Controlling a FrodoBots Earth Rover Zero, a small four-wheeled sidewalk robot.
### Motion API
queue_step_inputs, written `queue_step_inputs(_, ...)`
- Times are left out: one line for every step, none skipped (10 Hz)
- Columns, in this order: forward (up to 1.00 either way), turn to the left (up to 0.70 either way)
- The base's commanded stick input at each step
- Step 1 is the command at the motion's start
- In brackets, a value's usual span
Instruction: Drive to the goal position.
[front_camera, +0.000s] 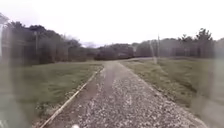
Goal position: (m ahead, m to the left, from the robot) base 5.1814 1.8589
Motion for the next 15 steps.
queue_step_inputs(0.7, 0.0)
queue_step_inputs(0.7, 0.0)
queue_step_inputs(0.7, 0.0)
queue_step_inputs(0.7, 0.0)
queue_step_inputs(0.7, 0.0)
queue_step_inputs(0.7, 0.0)
queue_step_inputs(0.7, 0.0)
queue_step_inputs(0.7, 0.0)
queue_step_inputs(0.7, 0.0)
queue_step_inputs(0.7, 0.0)
queue_step_inputs(0.7, 0.0)
queue_step_inputs(0.7, 0.0)
queue_step_inputs(0.7, 0.0)
queue_step_inputs(0.7, 0.0)
queue_step_inputs(0.7, 0.0)
